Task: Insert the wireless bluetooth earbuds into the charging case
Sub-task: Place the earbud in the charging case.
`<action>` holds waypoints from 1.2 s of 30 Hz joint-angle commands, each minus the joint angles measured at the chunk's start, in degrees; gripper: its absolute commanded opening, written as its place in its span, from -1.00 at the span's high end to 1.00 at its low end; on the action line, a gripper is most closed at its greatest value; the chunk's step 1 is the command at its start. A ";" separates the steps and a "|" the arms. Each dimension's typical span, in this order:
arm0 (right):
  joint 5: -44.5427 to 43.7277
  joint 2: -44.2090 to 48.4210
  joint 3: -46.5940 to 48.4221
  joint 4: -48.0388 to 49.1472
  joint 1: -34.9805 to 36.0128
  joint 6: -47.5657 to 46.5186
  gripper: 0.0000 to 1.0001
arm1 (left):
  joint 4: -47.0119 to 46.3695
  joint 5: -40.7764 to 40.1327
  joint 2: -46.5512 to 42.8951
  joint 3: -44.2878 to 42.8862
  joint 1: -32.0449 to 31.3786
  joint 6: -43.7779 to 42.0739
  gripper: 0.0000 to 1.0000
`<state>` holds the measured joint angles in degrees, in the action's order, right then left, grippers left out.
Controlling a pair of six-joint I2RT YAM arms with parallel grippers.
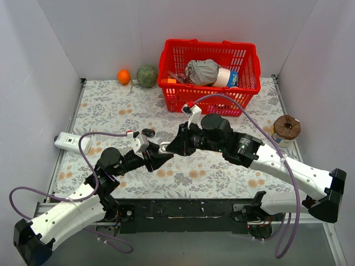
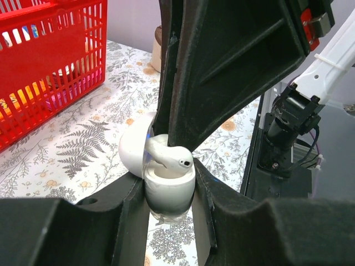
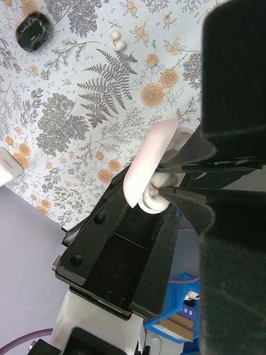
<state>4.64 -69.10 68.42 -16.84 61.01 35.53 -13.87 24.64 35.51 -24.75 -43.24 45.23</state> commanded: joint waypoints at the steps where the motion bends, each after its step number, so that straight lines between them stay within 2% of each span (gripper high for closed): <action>1: -4.47 3.09 -1.89 6.82 0.25 -1.51 0.97 | -4.33 1.28 0.35 -1.09 -0.70 0.91 1.00; 9: -10.53 6.61 -6.10 11.21 1.39 -1.52 0.97 | -5.82 -0.47 1.67 -1.17 -0.70 2.31 1.00; 16: -19.75 8.19 -8.30 14.46 5.25 -2.48 0.97 | -7.40 -2.49 3.08 -1.17 -0.70 3.37 1.00; 21: -20.90 8.19 -8.30 15.61 6.57 -2.92 0.97 | -7.75 -3.99 3.34 -1.26 -0.70 3.37 1.00; 29: -22.66 12.05 -10.14 13.94 6.66 -3.89 0.97 | -5.38 -14.17 1.24 0.23 -0.70 3.81 1.00; 36: -28.11 16.72 -14.10 11.13 6.31 -3.63 0.97 | -5.38 -18.05 0.09 1.46 -0.70 3.98 1.00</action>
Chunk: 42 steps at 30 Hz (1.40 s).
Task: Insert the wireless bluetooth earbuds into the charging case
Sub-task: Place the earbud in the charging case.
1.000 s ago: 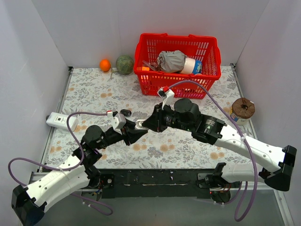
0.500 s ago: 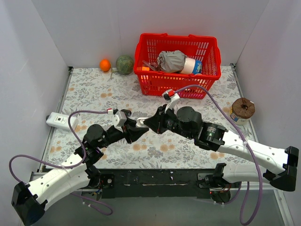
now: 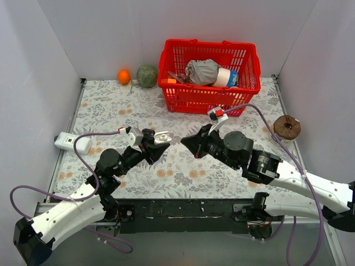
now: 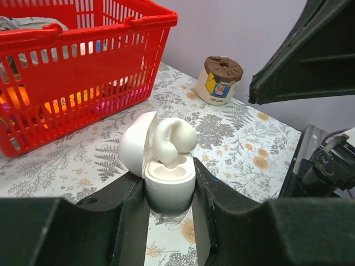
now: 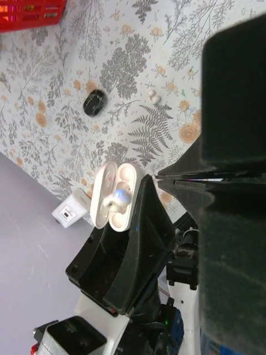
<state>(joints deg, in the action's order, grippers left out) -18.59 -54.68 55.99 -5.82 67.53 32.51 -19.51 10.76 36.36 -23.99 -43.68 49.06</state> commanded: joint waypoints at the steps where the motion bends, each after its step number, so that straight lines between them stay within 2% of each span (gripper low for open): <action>1: -5.75 2.55 -1.84 -0.85 -0.38 -0.35 0.97 | 0.35 -4.43 -0.50 0.70 -0.26 0.16 1.00; 5: -6.81 3.52 -3.86 -2.00 -1.17 0.27 0.97 | 0.87 -4.79 -0.15 0.70 -0.26 0.42 1.00; 7: -3.93 2.82 -3.96 -1.74 -1.34 -1.21 0.94 | 0.26 -3.83 -0.32 1.31 -0.26 0.16 1.00; 9: -1.11 1.68 -2.82 -1.03 -1.35 -2.80 0.64 | 0.00 -2.51 -0.50 1.57 -0.26 -0.28 1.00; 10: 1.16 0.20 -0.81 -1.29 -1.35 -4.20 0.40 | -0.09 -1.20 -0.50 1.66 -0.26 -0.89 1.00; 13: 5.30 -3.58 3.85 -3.66 -1.43 -6.57 0.16 | 0.69 1.53 -0.32 1.58 -0.26 -2.03 1.00; 16: 9.60 -8.32 11.93 -9.54 -1.43 -10.09 0.03 | 1.75 5.57 -0.41 1.14 -0.26 -2.56 1.00; 21: 12.87 -12.21 21.60 -17.89 -1.61 -12.91 -0.05 | 2.72 9.62 -1.29 0.79 -0.26 -3.62 1.00; 25: 15.24 -13.00 23.99 -21.24 -2.49 -13.35 -0.11 | 4.12 11.99 -1.73 0.61 -0.26 -4.50 1.00; 32: 17.18 -17.57 30.23 -31.69 -2.93 -13.70 -0.07 | 4.74 13.75 -2.08 0.43 -0.26 -5.46 1.00; 42: 18.15 -19.24 31.20 -33.20 -2.93 -13.26 -0.02 | 5.71 14.46 -1.11 -0.62 -0.26 -6.34 1.00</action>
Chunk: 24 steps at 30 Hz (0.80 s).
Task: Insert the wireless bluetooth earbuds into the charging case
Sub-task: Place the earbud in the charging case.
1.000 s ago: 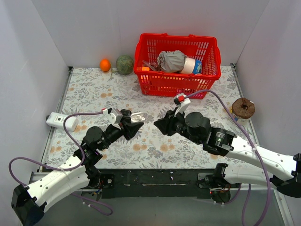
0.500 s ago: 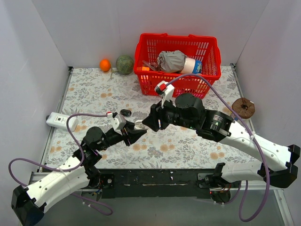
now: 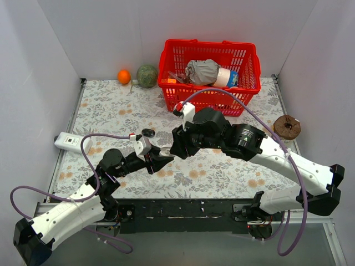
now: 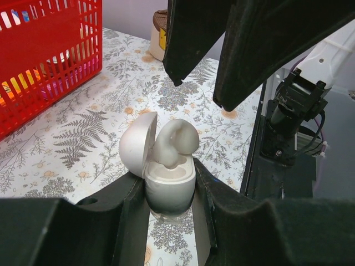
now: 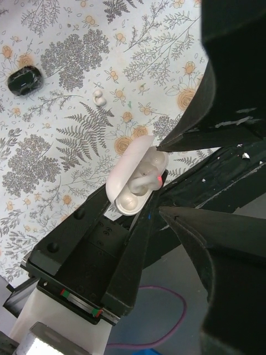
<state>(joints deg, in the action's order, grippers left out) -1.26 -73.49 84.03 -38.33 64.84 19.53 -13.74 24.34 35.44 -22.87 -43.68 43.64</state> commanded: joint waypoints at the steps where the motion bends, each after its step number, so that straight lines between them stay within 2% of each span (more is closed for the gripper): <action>1: 0.82 -0.60 3.16 -0.87 -0.33 -0.28 -0.01 | -0.06 0.89 -0.20 -1.74 -0.26 -1.01 1.00; 24: 3.10 -3.50 2.98 -0.08 -0.94 0.25 0.10 | -0.24 1.41 -1.16 -1.47 -0.26 -0.84 1.00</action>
<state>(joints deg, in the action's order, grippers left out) 1.13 -76.60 84.36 -39.33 64.29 19.59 -13.67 24.91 35.14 -22.87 -43.68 43.27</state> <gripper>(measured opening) 0.458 0.293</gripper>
